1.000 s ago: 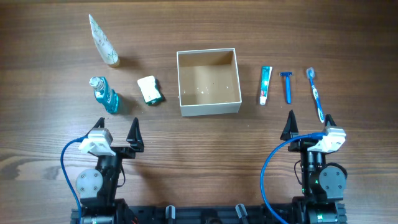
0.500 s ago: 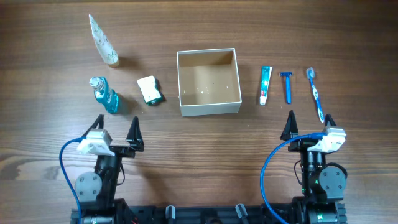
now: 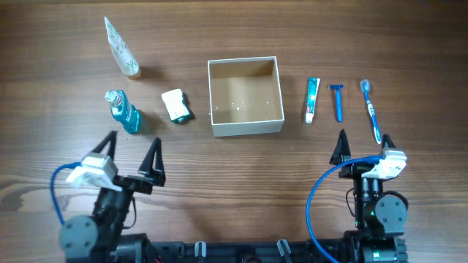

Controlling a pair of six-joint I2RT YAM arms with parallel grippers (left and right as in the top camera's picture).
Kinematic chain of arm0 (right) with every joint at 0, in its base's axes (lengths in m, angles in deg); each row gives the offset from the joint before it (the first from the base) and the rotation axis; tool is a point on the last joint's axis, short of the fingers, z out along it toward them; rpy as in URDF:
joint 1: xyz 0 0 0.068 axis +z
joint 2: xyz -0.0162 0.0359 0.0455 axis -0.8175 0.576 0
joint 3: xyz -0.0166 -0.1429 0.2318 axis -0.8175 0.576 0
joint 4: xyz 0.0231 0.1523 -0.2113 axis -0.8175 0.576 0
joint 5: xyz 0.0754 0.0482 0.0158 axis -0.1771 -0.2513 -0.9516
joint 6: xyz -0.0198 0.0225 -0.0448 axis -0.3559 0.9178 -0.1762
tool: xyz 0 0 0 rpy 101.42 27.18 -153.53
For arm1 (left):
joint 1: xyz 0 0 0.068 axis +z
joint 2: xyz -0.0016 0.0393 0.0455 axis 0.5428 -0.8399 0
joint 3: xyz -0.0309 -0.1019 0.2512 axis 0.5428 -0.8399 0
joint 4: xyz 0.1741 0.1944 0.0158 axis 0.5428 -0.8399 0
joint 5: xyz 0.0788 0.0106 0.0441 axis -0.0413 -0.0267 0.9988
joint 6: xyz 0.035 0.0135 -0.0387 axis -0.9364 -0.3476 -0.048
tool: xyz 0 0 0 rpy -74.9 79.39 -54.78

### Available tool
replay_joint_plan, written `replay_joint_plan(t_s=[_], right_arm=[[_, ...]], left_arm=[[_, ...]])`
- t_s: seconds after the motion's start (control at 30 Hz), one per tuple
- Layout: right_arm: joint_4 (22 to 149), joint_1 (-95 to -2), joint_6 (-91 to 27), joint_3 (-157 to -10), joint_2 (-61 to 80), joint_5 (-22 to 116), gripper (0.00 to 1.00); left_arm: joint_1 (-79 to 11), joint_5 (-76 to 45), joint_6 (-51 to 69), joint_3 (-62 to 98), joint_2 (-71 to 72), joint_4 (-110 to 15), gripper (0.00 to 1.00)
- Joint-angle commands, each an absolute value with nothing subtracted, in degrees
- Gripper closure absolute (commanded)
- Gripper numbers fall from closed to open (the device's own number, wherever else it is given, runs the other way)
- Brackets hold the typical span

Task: Pack container
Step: 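Reach the left gripper to the white shampoo tube and grasp it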

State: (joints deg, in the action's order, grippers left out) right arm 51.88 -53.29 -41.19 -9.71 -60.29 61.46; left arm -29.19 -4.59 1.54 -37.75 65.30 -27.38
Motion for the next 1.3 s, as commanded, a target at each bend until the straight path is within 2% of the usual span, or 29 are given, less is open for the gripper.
replay_joint_plan(t_s=[0.0,0.07,0.17,0.43,0.57,0.8,0.9,1.27], right_arm=[[51.8,-53.6,-41.4,-9.6,-60.5,61.0,0.0],[51.8,-53.6,-41.4,-9.6,-60.5,61.0,0.0],[51.8,-53.6,-41.4,-9.6,-60.5,61.0,0.0],[51.8,-53.6,-41.4,-9.6,-60.5,61.0,0.0],[51.8,-53.6,-41.4,-9.6,-60.5,61.0,0.0],[51.8,-53.6,-41.4,-9.6,-60.5,61.0,0.0],[51.8,-53.6,-41.4,-9.6,-60.5,61.0,0.0],[51.7,-53.6,-41.4,-9.6,-60.5,61.0,0.0]], left_arm=[[-29.5,-5.3,-9.0,-24.7,56.1,-33.0,0.0],[-29.5,-5.0,-12.3,-19.2,51.5,-34.9,0.0],[-29.5,-0.7,-17.8,-4.6,38.2,-44.4,0.0],[-29.5,5.7,-18.6,37.3,0.2,-85.6,0.0],[-29.5,5.7,-18.6,55.5,-17.1,-96.1,0.0],[-27.1,5.6,-16.3,71.3,-35.5,-97.8,0.0],[-24.7,5.5,-11.4,72.0,-39.7,-94.5,0.0],[-23.2,3.4,-11.7,72.0,-46.8,-78.3,0.0]])
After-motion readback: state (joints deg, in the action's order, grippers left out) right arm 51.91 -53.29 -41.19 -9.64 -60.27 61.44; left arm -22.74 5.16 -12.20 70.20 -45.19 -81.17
